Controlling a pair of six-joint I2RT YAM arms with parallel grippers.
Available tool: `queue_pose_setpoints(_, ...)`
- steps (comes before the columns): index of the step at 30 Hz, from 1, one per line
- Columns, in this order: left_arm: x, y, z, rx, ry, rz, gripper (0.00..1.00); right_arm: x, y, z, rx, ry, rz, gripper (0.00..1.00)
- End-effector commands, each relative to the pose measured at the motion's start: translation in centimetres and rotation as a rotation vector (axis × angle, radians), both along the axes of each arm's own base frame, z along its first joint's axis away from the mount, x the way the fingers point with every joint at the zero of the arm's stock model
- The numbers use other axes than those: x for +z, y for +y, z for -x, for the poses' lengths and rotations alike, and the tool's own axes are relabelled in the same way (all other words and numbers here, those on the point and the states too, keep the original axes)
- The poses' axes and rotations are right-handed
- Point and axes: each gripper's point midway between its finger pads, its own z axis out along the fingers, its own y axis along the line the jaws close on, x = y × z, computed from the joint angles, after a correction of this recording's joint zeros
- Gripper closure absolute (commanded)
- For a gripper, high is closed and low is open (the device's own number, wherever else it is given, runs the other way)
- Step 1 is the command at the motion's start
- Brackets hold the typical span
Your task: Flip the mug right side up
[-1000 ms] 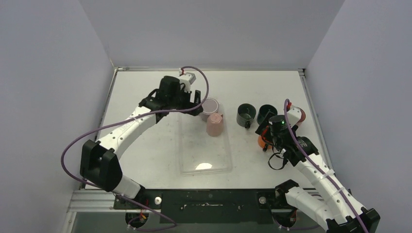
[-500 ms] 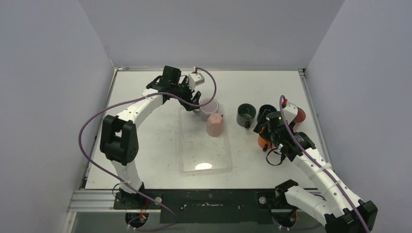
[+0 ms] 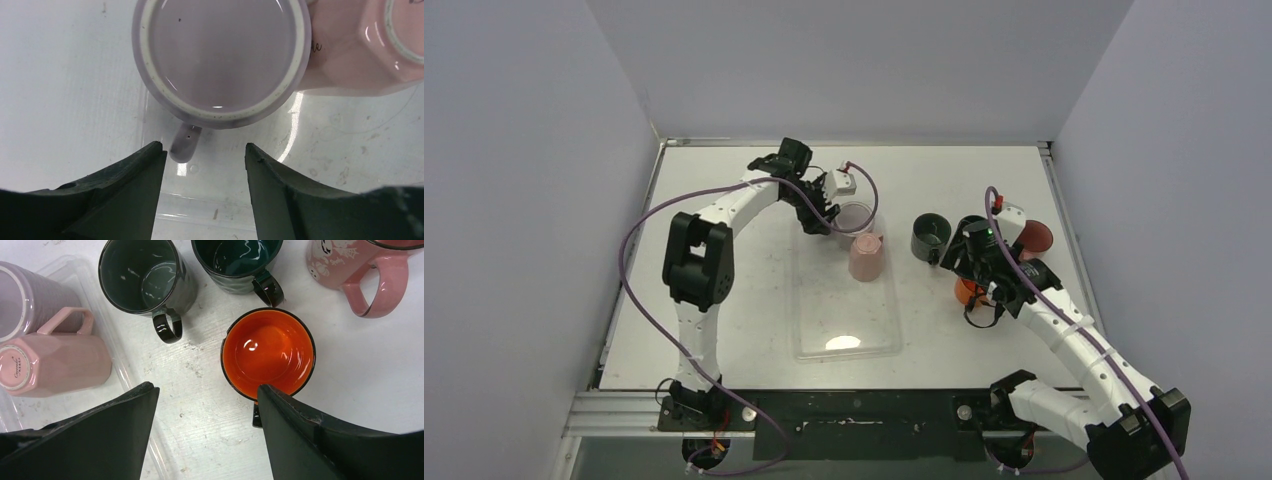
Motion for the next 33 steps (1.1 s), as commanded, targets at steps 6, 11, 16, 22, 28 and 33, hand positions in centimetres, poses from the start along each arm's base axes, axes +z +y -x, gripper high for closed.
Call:
queue_pose_setpoints(6, -1.0, -0.1, -0.7, -0.067, -0.075, -0.010, 0.46, 1.8, 0.4, -1.4, -0.007, -0.067, -0.031, 0.27)
queue_pose_setpoints(11, -2.1, -0.6, -1.6, -0.058, -0.156, -0.029, 0.56, 2.0, 0.1, -1.4, -0.012, -0.069, -0.020, 0.27)
queue_pose_setpoints(16, -2.3, -1.1, -1.9, -0.055, -0.202, -0.060, 0.61, 2.1, -0.1, -1.2, -0.014, -0.070, -0.009, 0.27)
queue_pose_setpoints(22, -0.8, -2.2, -2.5, -0.049, -0.257, -0.028, 0.63, 2.1, -0.3, -1.2, -0.017, -0.072, -0.009, 0.27)
queue_pose_setpoints(28, -1.2, -2.2, -2.3, -0.061, -0.251, -0.064, 0.93, 2.2, -0.4, -1.1, -0.018, -0.075, -0.006, 0.28)
queue_pose_setpoints(33, -1.3, -1.7, -1.6, -0.065, -0.234, -0.074, 1.00, 2.1, -0.5, -1.0, -0.021, -0.077, -0.010, 0.28)
